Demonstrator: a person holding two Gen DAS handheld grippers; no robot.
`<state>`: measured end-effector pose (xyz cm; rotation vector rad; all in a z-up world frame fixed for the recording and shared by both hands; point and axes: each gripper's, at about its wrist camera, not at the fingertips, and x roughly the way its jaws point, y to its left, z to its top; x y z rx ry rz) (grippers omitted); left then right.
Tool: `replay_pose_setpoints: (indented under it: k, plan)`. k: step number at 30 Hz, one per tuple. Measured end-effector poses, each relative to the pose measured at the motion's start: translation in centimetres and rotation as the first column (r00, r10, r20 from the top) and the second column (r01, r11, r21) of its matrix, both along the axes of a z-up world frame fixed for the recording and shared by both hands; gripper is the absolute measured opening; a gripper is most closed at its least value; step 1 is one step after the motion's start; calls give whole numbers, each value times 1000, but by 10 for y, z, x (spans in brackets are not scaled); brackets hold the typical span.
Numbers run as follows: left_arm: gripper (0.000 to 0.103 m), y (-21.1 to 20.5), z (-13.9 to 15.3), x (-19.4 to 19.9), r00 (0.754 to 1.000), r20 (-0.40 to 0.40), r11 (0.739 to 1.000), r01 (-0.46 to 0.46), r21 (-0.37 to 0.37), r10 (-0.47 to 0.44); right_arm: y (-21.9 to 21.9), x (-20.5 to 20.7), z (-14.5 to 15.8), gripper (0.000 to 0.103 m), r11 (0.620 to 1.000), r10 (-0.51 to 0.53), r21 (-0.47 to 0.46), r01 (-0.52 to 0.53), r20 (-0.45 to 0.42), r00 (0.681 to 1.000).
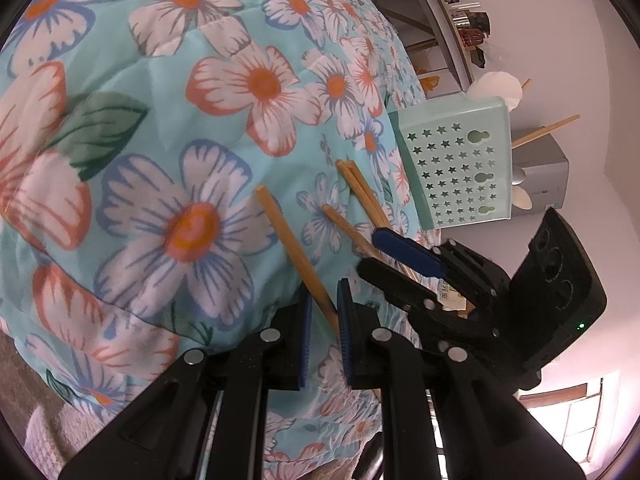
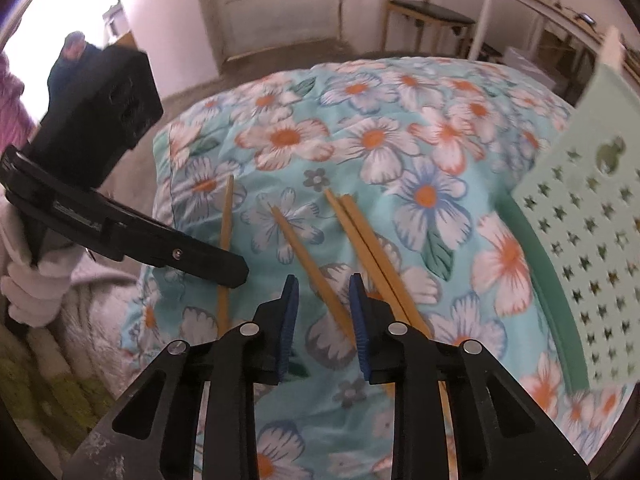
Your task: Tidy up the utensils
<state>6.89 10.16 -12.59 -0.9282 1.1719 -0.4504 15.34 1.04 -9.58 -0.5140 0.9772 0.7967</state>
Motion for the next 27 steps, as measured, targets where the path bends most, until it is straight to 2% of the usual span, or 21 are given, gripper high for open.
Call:
replay_pose_setpoints:
  k: [10, 16, 18, 27]
  plan:
    - [12, 0, 0, -1, 1000, 0, 1000, 0, -3, 0, 11, 8, -7, 24, 999, 35, -37, -35, 2, 999]
    - [12, 0, 0, -1, 1000, 0, 1000, 0, -3, 0, 12, 6, -8, 15, 999, 25, -31, -24, 10, 1000]
    - [12, 0, 0, -1, 1000, -1, 1000, -1, -3, 1, 13, 4, -6, 5, 999, 27, -27, -26, 17, 999]
    - [12, -1, 0, 0, 1000, -1, 1000, -1, -4, 1, -3, 0, 29, 4, 998, -44, 45, 40, 89, 995]
